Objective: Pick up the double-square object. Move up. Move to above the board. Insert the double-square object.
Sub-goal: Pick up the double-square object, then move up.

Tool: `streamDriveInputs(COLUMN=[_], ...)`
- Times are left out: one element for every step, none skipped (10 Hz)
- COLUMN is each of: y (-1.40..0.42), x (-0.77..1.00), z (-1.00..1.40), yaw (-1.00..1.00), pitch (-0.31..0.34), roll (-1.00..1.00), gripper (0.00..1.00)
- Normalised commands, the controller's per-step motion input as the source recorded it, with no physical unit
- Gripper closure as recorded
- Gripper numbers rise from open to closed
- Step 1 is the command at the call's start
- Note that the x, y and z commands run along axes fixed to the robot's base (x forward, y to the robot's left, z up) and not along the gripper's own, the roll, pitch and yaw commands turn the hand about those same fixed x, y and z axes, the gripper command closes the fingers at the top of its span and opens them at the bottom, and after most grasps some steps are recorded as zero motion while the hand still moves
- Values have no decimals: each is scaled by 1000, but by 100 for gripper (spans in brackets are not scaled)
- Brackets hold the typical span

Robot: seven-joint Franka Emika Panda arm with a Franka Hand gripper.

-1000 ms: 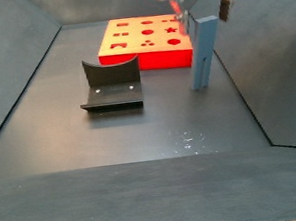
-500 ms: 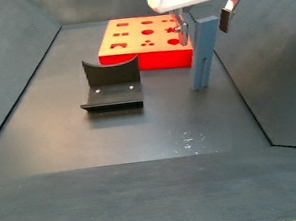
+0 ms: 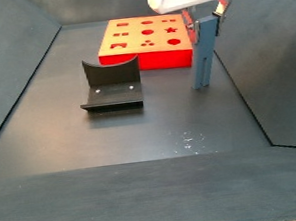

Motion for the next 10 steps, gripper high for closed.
streamDriveInputs(y=[0, 0, 0, 0, 0, 0, 0, 0, 0, 0], x=[0, 0, 0, 0, 0, 0, 0, 0, 0, 0], z=[0, 0, 0, 0, 0, 0, 0, 0, 0, 833], yaw=[0, 0, 0, 0, 0, 0, 0, 0, 0, 0], pitch=[0, 0, 0, 0, 0, 0, 0, 0, 0, 0], roll=[0, 0, 0, 0, 0, 0, 0, 0, 0, 0], gripper=[100, 100, 100, 100, 100, 100, 100, 100, 100, 100])
